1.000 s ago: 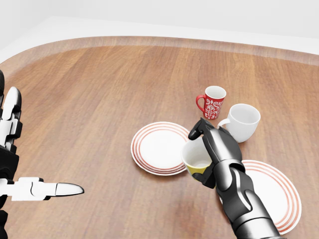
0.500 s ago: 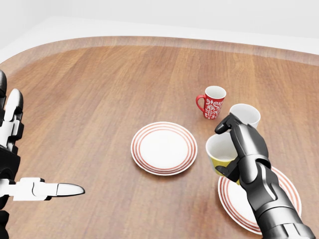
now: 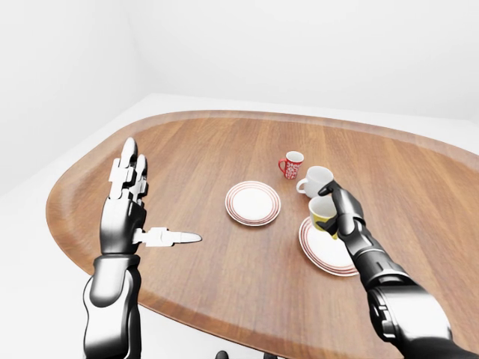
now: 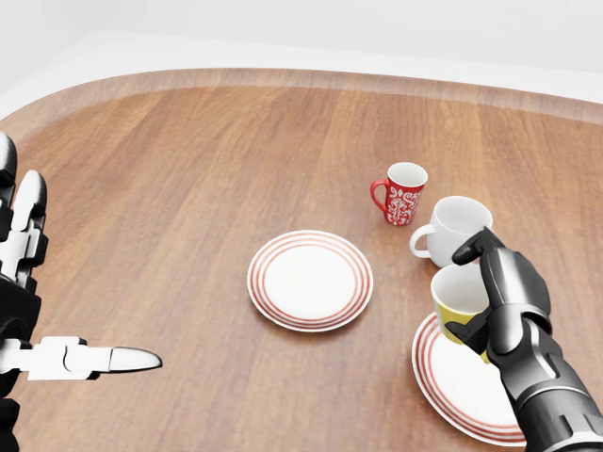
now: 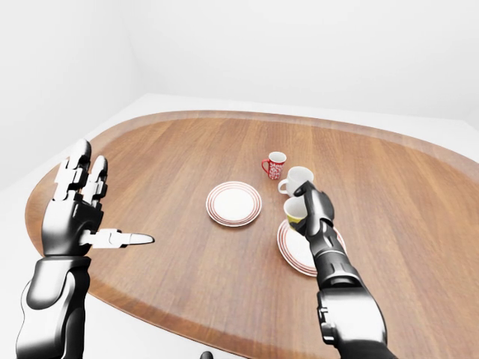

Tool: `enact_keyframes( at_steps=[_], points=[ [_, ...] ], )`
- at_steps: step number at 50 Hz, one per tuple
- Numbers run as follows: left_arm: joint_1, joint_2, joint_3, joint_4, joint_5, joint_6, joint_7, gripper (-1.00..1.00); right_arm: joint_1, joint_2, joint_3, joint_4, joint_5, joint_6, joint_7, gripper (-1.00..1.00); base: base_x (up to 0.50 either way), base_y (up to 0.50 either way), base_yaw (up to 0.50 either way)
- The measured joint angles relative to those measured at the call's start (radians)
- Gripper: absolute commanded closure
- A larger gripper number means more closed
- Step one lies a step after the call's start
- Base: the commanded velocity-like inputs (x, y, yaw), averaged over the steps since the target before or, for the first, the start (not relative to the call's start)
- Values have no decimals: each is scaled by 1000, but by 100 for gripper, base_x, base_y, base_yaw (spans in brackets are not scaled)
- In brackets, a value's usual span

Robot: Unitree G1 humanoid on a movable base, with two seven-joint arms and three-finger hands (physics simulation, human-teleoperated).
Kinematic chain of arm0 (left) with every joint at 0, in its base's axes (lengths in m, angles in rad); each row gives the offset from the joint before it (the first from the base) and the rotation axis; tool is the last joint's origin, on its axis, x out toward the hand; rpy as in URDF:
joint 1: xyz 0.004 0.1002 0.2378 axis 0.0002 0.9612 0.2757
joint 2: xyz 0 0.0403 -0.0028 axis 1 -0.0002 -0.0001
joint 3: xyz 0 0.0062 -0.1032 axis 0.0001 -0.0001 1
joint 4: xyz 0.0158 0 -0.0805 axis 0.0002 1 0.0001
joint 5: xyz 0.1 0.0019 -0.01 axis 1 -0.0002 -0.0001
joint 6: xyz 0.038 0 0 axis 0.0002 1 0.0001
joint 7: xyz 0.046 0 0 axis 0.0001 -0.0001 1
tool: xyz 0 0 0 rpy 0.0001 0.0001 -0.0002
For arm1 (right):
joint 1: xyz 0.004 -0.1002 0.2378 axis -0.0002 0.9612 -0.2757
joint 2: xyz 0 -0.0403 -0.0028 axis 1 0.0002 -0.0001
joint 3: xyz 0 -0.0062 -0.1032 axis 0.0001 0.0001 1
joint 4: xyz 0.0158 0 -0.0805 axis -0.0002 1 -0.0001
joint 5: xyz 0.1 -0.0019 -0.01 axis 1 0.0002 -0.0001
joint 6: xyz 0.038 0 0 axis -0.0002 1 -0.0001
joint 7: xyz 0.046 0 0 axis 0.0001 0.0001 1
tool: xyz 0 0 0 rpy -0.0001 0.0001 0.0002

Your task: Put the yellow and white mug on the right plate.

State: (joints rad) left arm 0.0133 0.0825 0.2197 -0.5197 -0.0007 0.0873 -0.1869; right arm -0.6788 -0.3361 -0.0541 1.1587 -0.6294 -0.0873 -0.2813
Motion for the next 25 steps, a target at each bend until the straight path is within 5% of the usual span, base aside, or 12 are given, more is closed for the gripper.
enact_keyframes(
  at_steps=[25],
  points=[
    [4,-2,-7,6,9,0,-1,-100,-6,-61,-22,134,40,0,-85,100,0,0,0]
  ],
)
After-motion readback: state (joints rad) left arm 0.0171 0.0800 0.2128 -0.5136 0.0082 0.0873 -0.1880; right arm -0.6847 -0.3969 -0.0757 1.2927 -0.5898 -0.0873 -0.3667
